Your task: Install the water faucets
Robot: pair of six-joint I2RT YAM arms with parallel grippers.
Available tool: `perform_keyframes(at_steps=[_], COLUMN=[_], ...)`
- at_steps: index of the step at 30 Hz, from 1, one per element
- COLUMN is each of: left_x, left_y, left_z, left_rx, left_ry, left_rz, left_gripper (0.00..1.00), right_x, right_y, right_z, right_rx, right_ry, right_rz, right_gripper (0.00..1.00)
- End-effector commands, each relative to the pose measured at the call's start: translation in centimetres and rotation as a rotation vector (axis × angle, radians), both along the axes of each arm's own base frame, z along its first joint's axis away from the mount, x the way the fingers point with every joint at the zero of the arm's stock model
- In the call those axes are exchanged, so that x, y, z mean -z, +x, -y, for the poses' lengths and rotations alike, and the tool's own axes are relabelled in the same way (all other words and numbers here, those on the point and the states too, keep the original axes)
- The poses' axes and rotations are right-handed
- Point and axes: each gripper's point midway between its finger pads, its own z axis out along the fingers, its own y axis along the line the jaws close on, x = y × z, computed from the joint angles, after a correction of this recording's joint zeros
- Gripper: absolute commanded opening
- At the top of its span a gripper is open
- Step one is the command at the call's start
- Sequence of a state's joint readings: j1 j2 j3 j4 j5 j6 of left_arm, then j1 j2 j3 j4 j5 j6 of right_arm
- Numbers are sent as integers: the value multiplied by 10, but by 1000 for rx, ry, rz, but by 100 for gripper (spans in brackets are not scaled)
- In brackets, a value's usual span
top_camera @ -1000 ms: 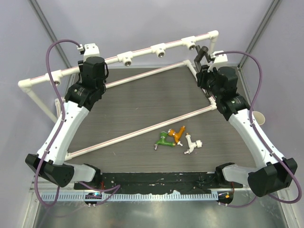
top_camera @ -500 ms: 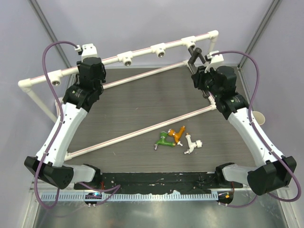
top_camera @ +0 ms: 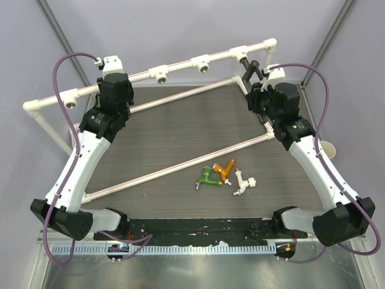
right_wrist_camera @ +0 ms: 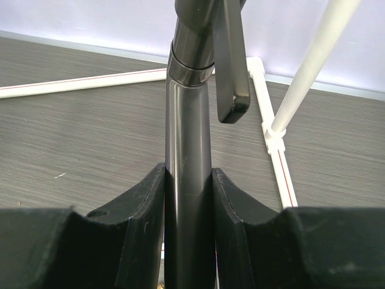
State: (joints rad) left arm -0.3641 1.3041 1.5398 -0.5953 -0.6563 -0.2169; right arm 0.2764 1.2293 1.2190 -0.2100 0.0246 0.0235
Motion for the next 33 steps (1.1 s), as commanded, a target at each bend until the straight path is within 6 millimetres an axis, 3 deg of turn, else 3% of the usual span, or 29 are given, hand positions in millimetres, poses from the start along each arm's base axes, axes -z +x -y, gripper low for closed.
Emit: perform_keyframes(at_steps=[1, 9, 27, 33], left_x=[-8, -7, -6, -7], left_y=[-7, -7, -7, -7], left_z=[-2, -2, -1, -1], left_rx=[12, 16, 21, 21], left_ry=[-34, -37, -35, -36], left_rz=[28, 28, 24, 27], left_gripper=[0, 0, 0, 0], right_x=[-70, -80, -96, -89], right_y=[6, 0, -2, 3], right_z=[4, -13, -9, -9], right_rx=[14, -85, -69, -61], right_ry=[43, 61, 61, 54], right_rz=[205, 229, 264, 246], right_gripper=[1, 1, 1, 1])
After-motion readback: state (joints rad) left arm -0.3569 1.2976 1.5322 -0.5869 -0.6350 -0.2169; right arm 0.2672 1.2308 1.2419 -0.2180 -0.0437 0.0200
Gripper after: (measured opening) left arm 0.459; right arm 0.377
